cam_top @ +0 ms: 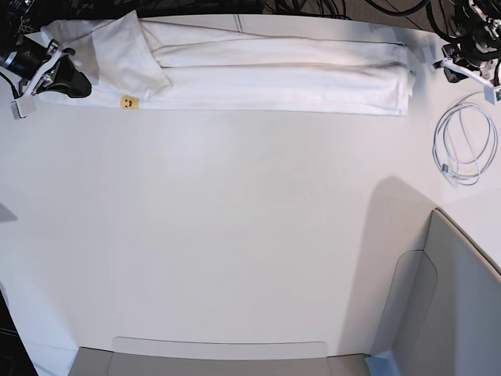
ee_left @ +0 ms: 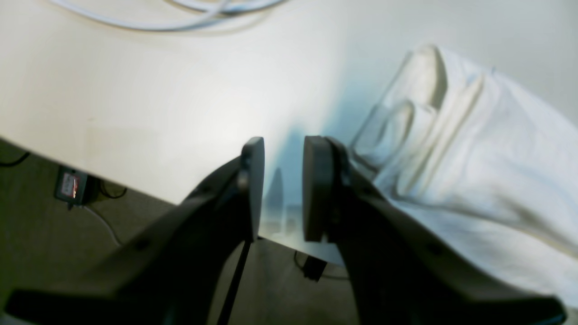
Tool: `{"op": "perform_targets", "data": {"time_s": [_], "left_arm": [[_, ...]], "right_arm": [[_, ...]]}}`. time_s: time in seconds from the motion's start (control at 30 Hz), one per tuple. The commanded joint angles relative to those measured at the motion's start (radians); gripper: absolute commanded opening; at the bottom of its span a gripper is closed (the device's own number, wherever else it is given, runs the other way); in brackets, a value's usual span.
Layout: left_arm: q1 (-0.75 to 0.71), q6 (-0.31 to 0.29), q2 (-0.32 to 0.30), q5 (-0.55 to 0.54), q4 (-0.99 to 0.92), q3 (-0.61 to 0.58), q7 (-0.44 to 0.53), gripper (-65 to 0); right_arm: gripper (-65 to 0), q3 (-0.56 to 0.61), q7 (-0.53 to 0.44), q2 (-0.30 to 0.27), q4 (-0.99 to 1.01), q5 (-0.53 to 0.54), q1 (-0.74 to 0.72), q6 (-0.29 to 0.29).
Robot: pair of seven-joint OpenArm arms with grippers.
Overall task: Layout the t-shirt on the table in an organized manner, then fold the t-shirt properly
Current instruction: 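Move the left gripper to the strip's other end and lower it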
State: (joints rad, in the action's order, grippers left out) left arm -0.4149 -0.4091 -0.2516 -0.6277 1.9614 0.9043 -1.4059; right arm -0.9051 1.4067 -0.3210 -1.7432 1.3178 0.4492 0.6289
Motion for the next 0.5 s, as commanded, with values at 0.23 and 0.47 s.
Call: {"op": "perform_targets", "data": {"time_s": [0.23,0.47], "left_arm": [[-0.032,0.0,-0.028,-0.515,-0.221,0.167,0.01,-39.5],[-0.068,0.0,-0.059,-0.63,-0.337,0.08,0.01,-39.5]], "right_arm": [[-65.0,-0.006,-0.01,-0.017,-0.014,0.027,0.001,0.003],[-65.0,-0.006,-0.01,-0.017,-0.014,0.026,0.001,0.003]]}}
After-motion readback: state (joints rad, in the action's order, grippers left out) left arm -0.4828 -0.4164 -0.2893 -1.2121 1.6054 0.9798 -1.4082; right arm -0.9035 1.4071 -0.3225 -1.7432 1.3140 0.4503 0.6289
